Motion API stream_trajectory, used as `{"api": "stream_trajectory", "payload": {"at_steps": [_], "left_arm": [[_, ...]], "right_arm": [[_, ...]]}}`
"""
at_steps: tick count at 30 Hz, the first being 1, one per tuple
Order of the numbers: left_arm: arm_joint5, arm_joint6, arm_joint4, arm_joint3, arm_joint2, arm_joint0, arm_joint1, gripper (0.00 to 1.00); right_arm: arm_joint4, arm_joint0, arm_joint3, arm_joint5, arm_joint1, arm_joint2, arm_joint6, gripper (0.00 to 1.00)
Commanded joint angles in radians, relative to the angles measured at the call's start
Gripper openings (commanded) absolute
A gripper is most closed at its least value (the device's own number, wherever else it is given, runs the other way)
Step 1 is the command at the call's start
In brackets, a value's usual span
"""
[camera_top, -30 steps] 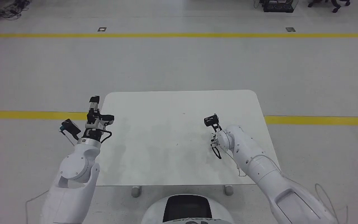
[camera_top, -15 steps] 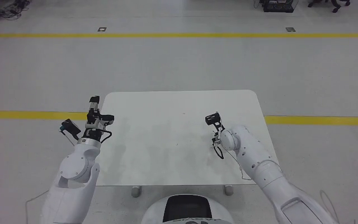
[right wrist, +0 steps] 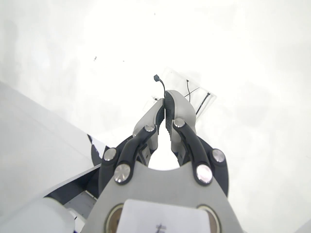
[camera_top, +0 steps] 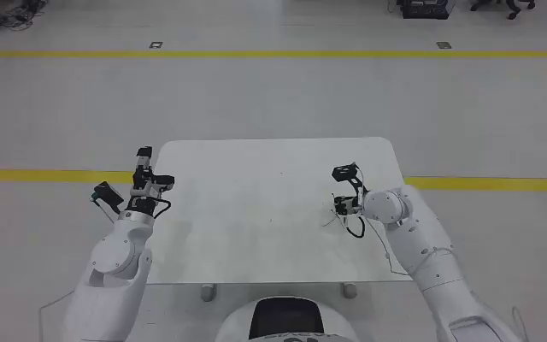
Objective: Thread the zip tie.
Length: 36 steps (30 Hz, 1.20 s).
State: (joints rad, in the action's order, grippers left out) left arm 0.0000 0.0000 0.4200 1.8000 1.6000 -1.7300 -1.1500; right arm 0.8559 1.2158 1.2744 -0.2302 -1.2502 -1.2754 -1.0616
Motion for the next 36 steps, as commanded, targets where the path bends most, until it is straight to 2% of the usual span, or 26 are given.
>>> {"api": "stream_trajectory", "payload": {"at_steps": [1, 2, 3, 11, 18, 21, 36], "left_arm": [[0.0, 0.0, 0.0, 0.0, 0.0, 0.0, 0.0, 1.0], [0.0, 0.0, 0.0, 0.0, 0.0, 0.0, 0.0, 1.0], [0.0, 0.0, 0.0, 0.0, 0.0, 0.0, 0.0, 1.0], [0.0, 0.0, 0.0, 0.0, 0.0, 0.0, 0.0, 1.0], [0.0, 0.0, 0.0, 0.0, 0.0, 0.0, 0.0, 1.0], [0.0, 0.0, 0.0, 0.0, 0.0, 0.0, 0.0, 1.0], [0.0, 0.0, 0.0, 0.0, 0.0, 0.0, 0.0, 1.0]], "right_arm": [[-0.071, 0.0, -0.013, -0.072, 0.009, -0.037, -0.028, 0.0], [-0.101, -0.001, -0.021, -0.103, 0.012, -0.049, -0.041, 0.0], [-0.132, -0.003, -0.024, -0.11, 0.015, -0.056, -0.057, 0.0], [-0.364, -0.013, -0.006, -0.11, 0.061, -0.033, -0.161, 0.0], [-0.489, -0.038, -0.036, -0.11, 0.1, 0.025, -0.186, 0.0], [-0.509, -0.052, -0.053, -0.11, 0.112, 0.059, -0.177, 0.0], [-0.509, -0.052, -0.053, -0.11, 0.112, 0.059, -0.177, 0.0]]}}
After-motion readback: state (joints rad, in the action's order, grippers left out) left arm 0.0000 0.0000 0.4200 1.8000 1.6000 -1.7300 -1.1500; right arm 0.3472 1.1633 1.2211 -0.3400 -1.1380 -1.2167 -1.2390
